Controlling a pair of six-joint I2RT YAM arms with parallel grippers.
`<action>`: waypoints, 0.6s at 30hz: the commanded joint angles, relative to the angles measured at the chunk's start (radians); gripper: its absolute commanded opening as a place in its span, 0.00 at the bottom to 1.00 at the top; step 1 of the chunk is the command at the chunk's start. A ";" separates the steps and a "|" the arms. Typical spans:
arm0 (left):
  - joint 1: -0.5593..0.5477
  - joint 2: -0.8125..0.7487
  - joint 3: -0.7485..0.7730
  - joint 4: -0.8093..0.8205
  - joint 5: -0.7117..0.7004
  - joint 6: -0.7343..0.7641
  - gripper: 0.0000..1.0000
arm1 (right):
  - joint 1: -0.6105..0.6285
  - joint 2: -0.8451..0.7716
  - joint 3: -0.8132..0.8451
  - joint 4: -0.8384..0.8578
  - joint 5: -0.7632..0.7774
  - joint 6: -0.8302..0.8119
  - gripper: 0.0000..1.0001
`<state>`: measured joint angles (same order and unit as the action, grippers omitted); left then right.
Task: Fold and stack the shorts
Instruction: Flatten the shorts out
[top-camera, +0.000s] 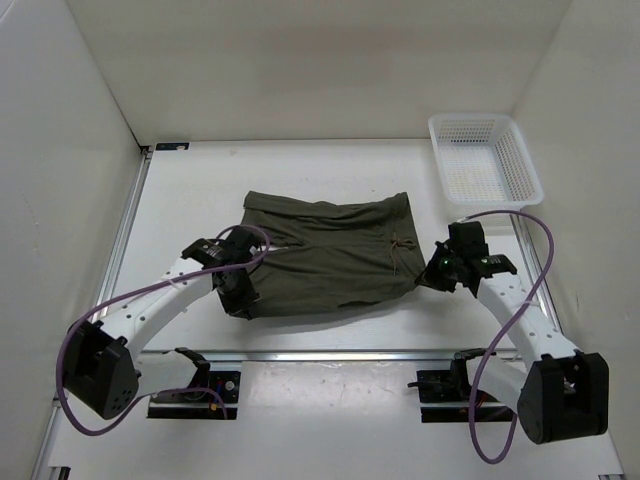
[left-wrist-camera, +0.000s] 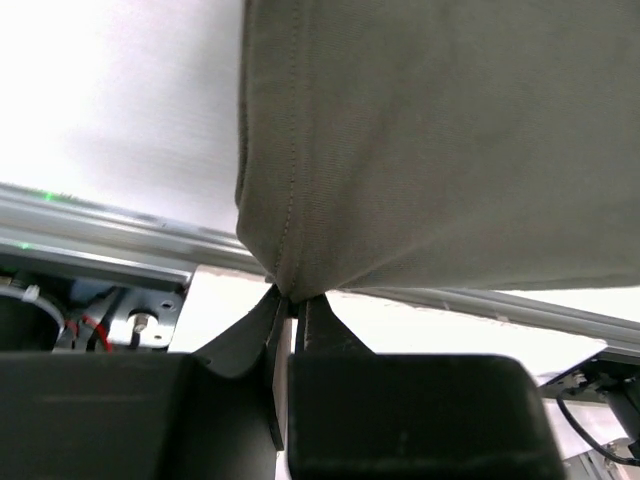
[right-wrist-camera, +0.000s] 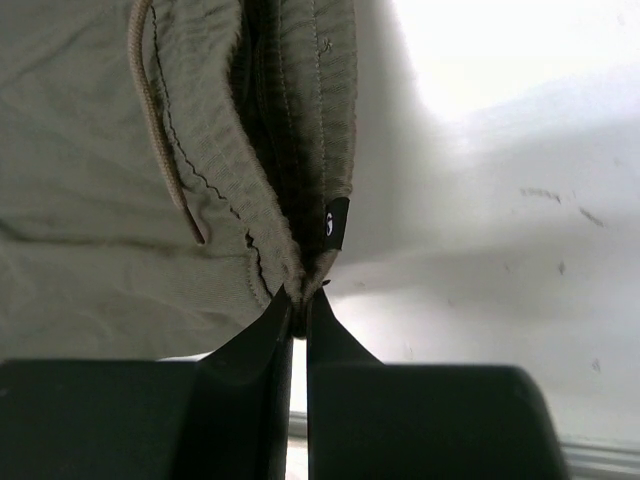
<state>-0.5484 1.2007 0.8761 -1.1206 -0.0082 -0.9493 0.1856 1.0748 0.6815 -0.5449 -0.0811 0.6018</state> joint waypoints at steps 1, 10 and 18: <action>-0.004 -0.015 0.033 -0.070 -0.016 -0.017 0.10 | 0.003 -0.059 -0.011 -0.082 0.041 -0.027 0.00; 0.070 -0.011 0.391 -0.193 -0.119 0.059 0.10 | 0.003 -0.191 0.148 -0.233 0.072 -0.027 0.00; 0.159 0.201 0.638 -0.193 -0.128 0.179 0.10 | 0.003 -0.067 0.292 -0.233 0.092 -0.054 0.00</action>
<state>-0.4046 1.3766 1.4868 -1.2747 -0.1005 -0.8314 0.1871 0.9913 0.9340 -0.7578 -0.0353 0.5827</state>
